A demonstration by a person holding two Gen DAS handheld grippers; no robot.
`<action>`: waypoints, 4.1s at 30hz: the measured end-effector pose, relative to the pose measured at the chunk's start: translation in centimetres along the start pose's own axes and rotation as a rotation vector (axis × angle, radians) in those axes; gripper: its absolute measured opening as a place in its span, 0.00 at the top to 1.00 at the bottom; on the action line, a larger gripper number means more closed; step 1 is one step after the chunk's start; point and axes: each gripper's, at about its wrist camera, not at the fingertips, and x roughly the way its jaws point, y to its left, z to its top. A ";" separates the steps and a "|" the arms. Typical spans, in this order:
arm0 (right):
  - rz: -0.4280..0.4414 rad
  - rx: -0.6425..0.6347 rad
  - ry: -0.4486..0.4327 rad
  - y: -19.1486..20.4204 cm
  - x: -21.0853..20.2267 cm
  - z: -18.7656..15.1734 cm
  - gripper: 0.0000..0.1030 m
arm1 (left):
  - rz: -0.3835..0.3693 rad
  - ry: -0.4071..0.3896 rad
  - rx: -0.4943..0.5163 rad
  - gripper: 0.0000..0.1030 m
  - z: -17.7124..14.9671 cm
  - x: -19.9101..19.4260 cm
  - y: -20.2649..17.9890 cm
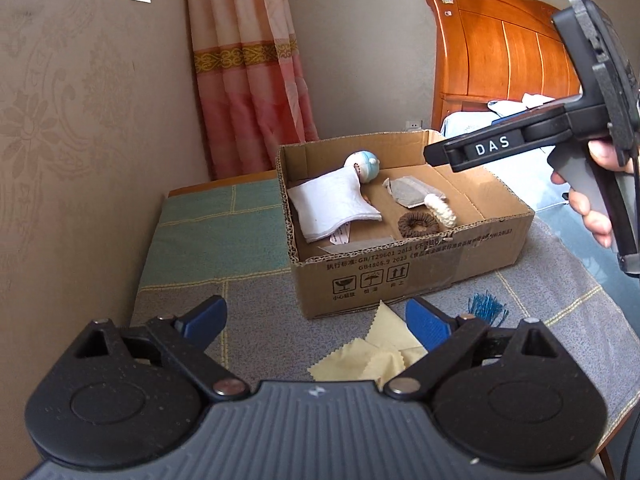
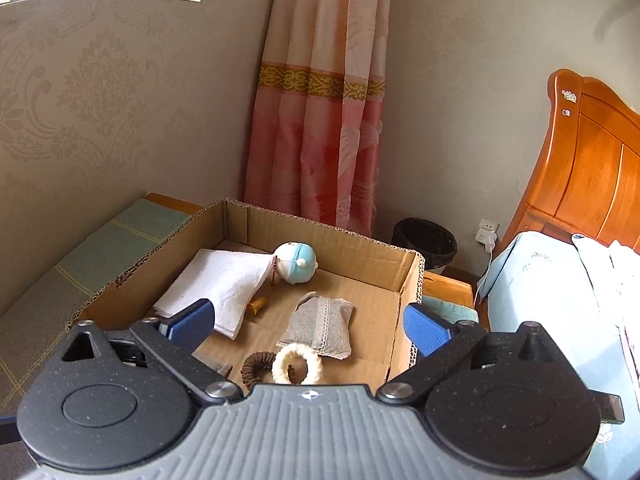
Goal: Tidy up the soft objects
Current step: 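Open left gripper to release towel while right gripper drops cream ring into box, then close left gripper on yellow cloth while right gripper approaches blue patterned sachet, then lift yellow cloth with left gripper while right gripper closes on blue sachet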
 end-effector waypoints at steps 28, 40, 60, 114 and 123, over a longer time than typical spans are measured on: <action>-0.011 0.125 0.133 3.7 -7.4 -11.7 0.00 | 0.022 0.053 -0.044 0.01 -3.1 -0.1 1.6; 0.180 -0.003 0.220 9.6 -5.5 -13.5 0.00 | 0.037 0.106 -0.093 0.01 -4.3 1.0 3.5; 0.031 0.010 0.286 6.7 -4.3 -14.8 0.00 | -0.070 0.147 -0.034 0.01 -4.5 2.8 1.4; 0.153 -0.016 0.206 6.0 -5.8 -16.3 0.00 | -0.144 0.119 0.038 0.87 -3.2 5.5 -1.8; 0.159 -0.034 0.197 6.8 -6.3 -16.2 0.00 | -0.093 0.141 0.033 0.61 -4.8 6.2 -1.5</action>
